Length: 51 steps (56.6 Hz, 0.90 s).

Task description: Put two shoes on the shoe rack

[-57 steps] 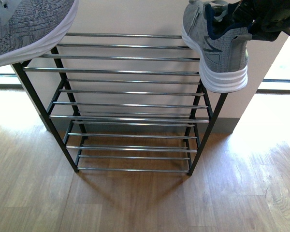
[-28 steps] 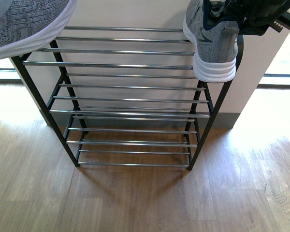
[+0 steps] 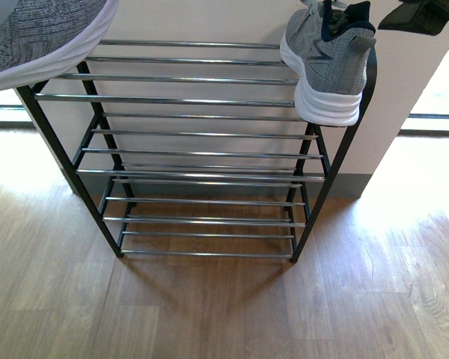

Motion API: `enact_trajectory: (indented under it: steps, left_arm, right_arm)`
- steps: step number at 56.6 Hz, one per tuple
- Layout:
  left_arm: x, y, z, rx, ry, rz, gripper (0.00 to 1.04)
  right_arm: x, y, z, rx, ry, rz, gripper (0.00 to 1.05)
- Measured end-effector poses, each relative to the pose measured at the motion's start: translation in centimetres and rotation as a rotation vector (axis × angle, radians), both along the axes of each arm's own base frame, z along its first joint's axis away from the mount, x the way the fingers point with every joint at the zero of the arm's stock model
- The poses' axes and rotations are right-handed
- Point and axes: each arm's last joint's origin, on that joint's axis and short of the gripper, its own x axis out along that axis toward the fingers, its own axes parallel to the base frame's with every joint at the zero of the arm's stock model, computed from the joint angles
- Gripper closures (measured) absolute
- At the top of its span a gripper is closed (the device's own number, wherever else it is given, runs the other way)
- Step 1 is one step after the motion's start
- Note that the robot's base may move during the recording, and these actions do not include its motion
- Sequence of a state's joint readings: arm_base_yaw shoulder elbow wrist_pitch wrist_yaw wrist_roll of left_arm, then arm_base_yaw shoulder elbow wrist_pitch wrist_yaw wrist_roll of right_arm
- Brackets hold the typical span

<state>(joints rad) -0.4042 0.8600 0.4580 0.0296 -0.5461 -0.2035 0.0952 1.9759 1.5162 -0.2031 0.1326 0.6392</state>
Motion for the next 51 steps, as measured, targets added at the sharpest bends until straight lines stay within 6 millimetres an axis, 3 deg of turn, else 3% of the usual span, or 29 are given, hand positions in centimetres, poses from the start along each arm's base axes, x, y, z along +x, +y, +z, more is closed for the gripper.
enact_trajectory:
  steps: [11,22,26,32,42,51]
  left_arm:
    - [0.0,0.0,0.0,0.0,0.0,0.0,1.03]
    - [0.0,0.0,0.0,0.0,0.0,0.0,1.03]
    - [0.0,0.0,0.0,0.0,0.0,0.0,1.03]
    - [0.0,0.0,0.0,0.0,0.0,0.0,1.03]
    - [0.0,0.0,0.0,0.0,0.0,0.0,1.03]
    - [0.0,0.0,0.0,0.0,0.0,0.0,1.03]
  right_arm:
    - [-1.8,-0.7,2.4,0.022,-0.08,0.057,0.09]
    - [-4.8,-2.6,4.5,0.038,-0.183,0.151,0.09]
    - [-7.0,-3.7,5.5,0.034,-0.243,0.226,0.09]
    - [-11.9,-5.2,6.4,0.006,-0.335,0.39,0.09]
    - [-20.2,-8.6,6.3,-0.04,-0.457,0.515,0.09]
    - [-23.7,-10.9,5.3,-0.041,-0.508,0.465,0.09]
